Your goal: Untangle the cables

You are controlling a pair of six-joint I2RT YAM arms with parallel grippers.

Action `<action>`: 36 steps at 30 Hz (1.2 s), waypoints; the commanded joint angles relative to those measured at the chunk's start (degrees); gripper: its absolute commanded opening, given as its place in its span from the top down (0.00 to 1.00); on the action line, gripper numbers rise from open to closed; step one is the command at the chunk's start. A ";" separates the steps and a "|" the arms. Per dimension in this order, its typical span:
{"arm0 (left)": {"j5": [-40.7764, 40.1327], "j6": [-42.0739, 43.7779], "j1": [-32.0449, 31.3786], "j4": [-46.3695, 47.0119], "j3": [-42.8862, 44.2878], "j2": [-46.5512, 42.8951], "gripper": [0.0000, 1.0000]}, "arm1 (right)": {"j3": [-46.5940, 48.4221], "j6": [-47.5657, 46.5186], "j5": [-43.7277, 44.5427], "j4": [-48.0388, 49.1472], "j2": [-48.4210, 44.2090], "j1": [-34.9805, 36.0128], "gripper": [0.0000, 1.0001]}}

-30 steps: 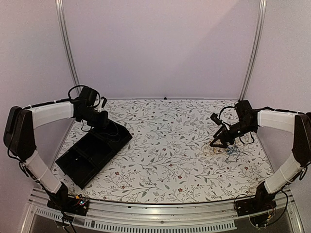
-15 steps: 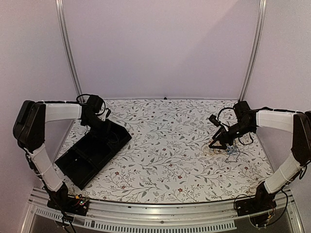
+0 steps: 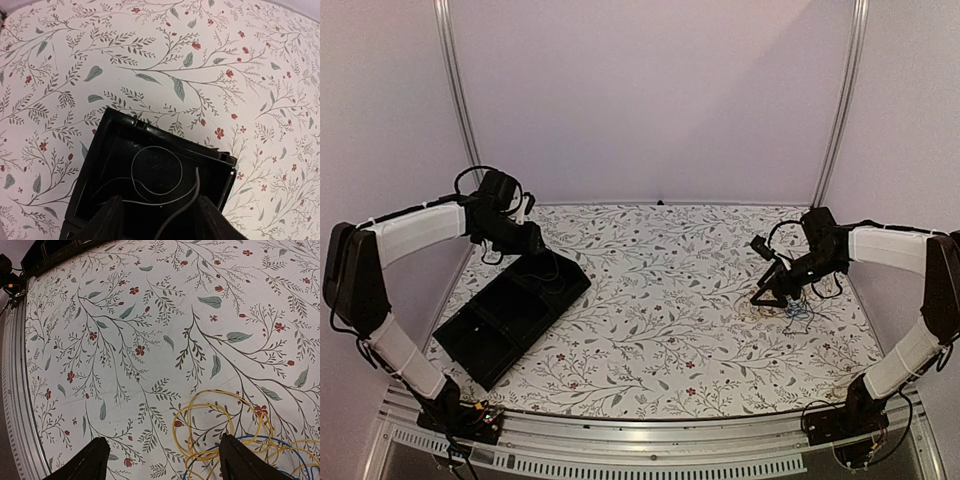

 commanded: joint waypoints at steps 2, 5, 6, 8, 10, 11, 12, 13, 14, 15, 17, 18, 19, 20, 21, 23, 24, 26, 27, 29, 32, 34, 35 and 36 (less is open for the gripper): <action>-2.79 0.85 0.06 -2.36 2.42 -4.11 0.50 | 2.06 2.12 -0.97 0.32 -3.42 -2.56 0.20; -4.93 1.45 0.32 -2.03 1.34 -4.72 0.46 | 2.79 2.82 -1.38 0.49 -3.46 -4.50 0.20; -4.50 1.89 0.51 -2.07 0.88 -4.29 0.45 | 2.78 2.95 -1.38 0.54 -3.46 -4.51 0.20; -1.61 2.18 0.67 -2.73 0.47 -2.46 0.46 | 2.65 3.14 -1.82 0.59 -3.22 -4.50 0.20; 0.36 1.34 0.56 -3.02 0.57 -1.10 0.48 | 2.65 3.19 -1.87 0.34 -3.13 -4.52 0.20; 0.99 1.00 0.42 -2.28 0.05 -1.26 0.48 | 2.58 3.19 -1.80 0.32 -3.15 -4.50 0.20; 1.49 0.80 0.17 -1.38 -0.39 -1.84 0.48 | 2.54 3.11 -1.50 0.30 -3.32 -4.50 0.20; 1.99 0.75 -0.13 -0.37 -0.79 -2.60 0.48 | 2.60 3.11 -1.13 0.38 -3.49 -4.65 0.20; 2.51 0.86 -0.47 0.73 -1.04 -3.57 0.48 | 2.64 3.17 -0.92 0.44 -3.78 -4.69 0.20; 2.83 1.04 -0.95 1.36 -1.07 -4.41 0.48 | 2.69 3.28 -0.76 0.60 -4.00 -4.80 0.20; 4.46 2.51 -2.23 1.93 -0.05 -5.66 0.51 | 2.82 3.43 -0.67 0.71 -4.39 -5.08 0.20; 4.90 3.09 -3.13 1.84 0.35 -6.02 0.51 | 2.82 3.58 -0.53 0.79 -4.57 -5.19 0.20; 4.90 3.29 -4.46 1.24 1.21 -6.20 0.52 | 2.64 3.67 -0.38 1.15 -4.66 -5.26 0.20; 4.74 3.22 -5.16 0.35 1.84 -6.03 0.53 | 2.46 3.78 -0.20 1.47 -4.75 -5.27 0.20; 4.54 2.92 -6.76 -0.88 2.43 -5.66 0.53 | 2.26 3.87 -0.02 1.72 -4.73 -5.21 0.20; 1.99 2.37 -9.65 -3.97 3.32 -4.31 0.54 | 2.21 3.98 0.20 1.86 -4.39 -5.22 0.21; -0.04 1.88 -11.06 -5.90 3.66 -3.61 0.55 | 2.21 4.05 0.22 1.89 -4.22 -5.26 0.21; -3.59 0.34 -14.29 -9.30 3.43 -2.61 0.58 | 2.21 4.11 0.23 1.97 -3.84 -5.22 0.21; -5.93 -0.69 -15.95 -9.68 2.27 -2.53 0.59 | 2.13 4.09 0.22 2.06 -3.74 -5.24 0.21; -8.60 -3.34 -19.00 -9.79 0.06 -2.73 0.60 | 1.99 4.04 0.17 2.15 -3.64 -5.23 0.21; -12.10 -7.83 -22.34 -10.28 -2.55 -2.23 0.60 | 1.74 3.86 0.09 2.24 -3.50 -5.20 0.21; -12.69 -10.32 -23.86 -8.62 -4.67 -1.88 0.59 | 1.66 3.81 -0.16 2.25 -3.39 -5.26 0.21; -12.73 -11.48 -24.37 -7.49 -5.59 -1.55 0.60 | 1.68 3.73 -0.26 2.25 -3.17 -5.21 0.21; -13.02 -12.85 -24.71 -6.54 -6.29 -0.98 0.60 | 1.68 3.72 -0.42 2.19 -3.05 -5.22 0.21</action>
